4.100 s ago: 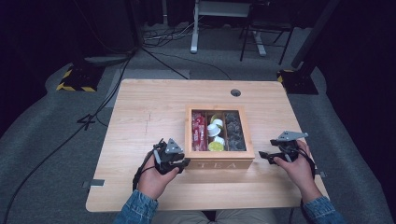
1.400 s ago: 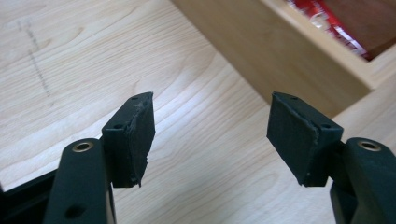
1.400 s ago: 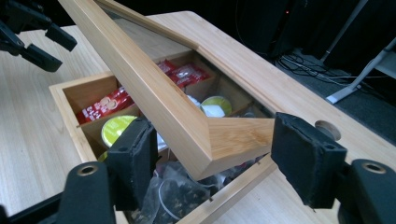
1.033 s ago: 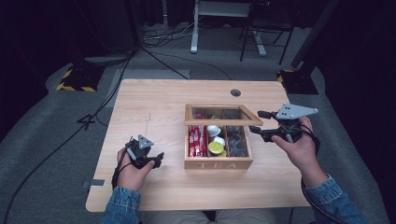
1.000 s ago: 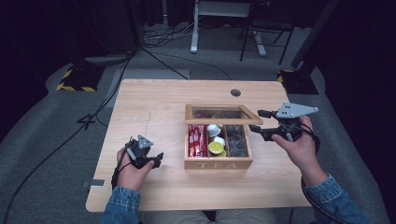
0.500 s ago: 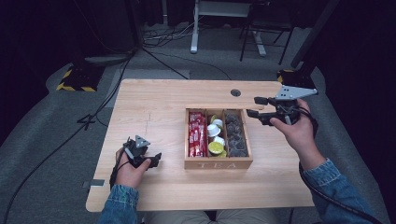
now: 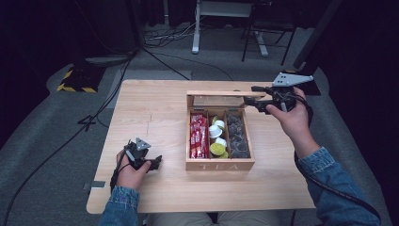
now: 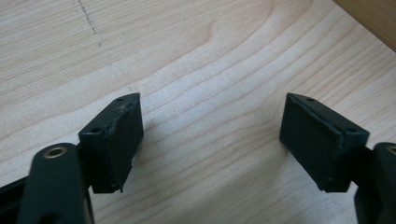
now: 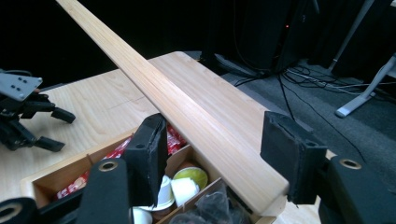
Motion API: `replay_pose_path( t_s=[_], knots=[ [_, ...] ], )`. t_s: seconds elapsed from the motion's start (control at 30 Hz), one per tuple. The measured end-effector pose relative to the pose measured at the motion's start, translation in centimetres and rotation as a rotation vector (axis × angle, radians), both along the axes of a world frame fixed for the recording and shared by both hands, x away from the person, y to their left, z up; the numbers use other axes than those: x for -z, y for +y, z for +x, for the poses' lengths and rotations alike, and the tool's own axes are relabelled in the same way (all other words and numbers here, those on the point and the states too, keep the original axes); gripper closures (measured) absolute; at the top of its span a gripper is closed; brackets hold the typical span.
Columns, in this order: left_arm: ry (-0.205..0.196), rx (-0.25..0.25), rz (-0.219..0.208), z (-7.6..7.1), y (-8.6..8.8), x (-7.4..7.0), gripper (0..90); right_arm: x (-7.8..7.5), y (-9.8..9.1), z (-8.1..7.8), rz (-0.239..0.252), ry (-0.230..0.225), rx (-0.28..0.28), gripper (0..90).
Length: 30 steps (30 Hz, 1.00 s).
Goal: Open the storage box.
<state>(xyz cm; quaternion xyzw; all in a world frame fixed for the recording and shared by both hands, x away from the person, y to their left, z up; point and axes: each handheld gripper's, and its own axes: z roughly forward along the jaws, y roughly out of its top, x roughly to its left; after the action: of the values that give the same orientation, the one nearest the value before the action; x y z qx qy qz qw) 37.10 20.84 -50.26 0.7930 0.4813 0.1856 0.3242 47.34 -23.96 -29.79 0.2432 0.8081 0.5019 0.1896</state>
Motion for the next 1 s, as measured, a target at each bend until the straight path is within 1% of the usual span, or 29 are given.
replay_pose_path(
  t_s=[0.03, 0.23, 0.27, 0.3, 0.33, 0.4, 0.47, 0.5, 0.73, 0.83, 0.93, 1.0],
  knots=[
    [-0.005, 0.002, -0.009, 0.0, 0.0, 0.1, 20.0, -0.1, 0.0, 0.2, 0.001, -0.003, 0.003, 42.0],
    [-0.001, 0.006, -0.009, 0.0, 0.1, 0.1, 19.6, -0.7, 0.1, 1.5, 0.02, -0.002, 0.02, 41.5],
    [-0.002, 0.006, -0.01, 0.0, 0.1, 0.1, 19.6, -0.9, 0.2, 2.0, 0.025, -0.004, 0.028, 41.0],
    [-0.003, 0.006, -0.008, 0.0, 0.1, 0.1, 19.6, -0.9, 0.2, 2.0, 0.025, -0.004, 0.028, 41.0],
    [-0.002, 0.005, -0.009, 0.0, 0.1, 0.1, 19.5, -1.0, 0.3, 2.6, 0.033, -0.005, 0.036, 40.6],
    [-0.002, 0.004, -0.011, 0.0, 0.1, 0.1, 19.4, -1.0, 0.3, 2.8, 0.036, -0.002, 0.039, 40.5],
    [-0.003, 0.004, -0.01, 0.0, 0.1, 0.1, 19.3, -1.2, 0.4, 3.7, 0.048, -0.003, 0.052, 40.0],
    [-0.003, 0.004, -0.01, 0.0, 0.1, 0.1, 19.3, -1.2, 0.4, 3.7, 0.048, -0.003, 0.052, 40.0],
    [-0.003, 0.004, -0.01, 0.0, 0.1, 0.1, 19.2, -1.5, 0.6, 5.8, 0.079, 0.001, 0.091, 38.8],
    [-0.003, 0.004, -0.01, 0.0, 0.1, 0.1, 19.2, -1.5, 0.6, 6.2, 0.087, 0.003, 0.101, 38.6],
    [-0.003, 0.004, -0.01, 0.0, 0.1, 0.1, 19.2, -1.4, 0.7, 6.9, 0.096, -0.008, 0.114, 38.5],
    [-0.003, 0.004, -0.01, 0.0, 0.1, 0.1, 19.2, -1.4, 0.7, 7.1, 0.1, -0.006, 0.119, 38.5]
  ],
)
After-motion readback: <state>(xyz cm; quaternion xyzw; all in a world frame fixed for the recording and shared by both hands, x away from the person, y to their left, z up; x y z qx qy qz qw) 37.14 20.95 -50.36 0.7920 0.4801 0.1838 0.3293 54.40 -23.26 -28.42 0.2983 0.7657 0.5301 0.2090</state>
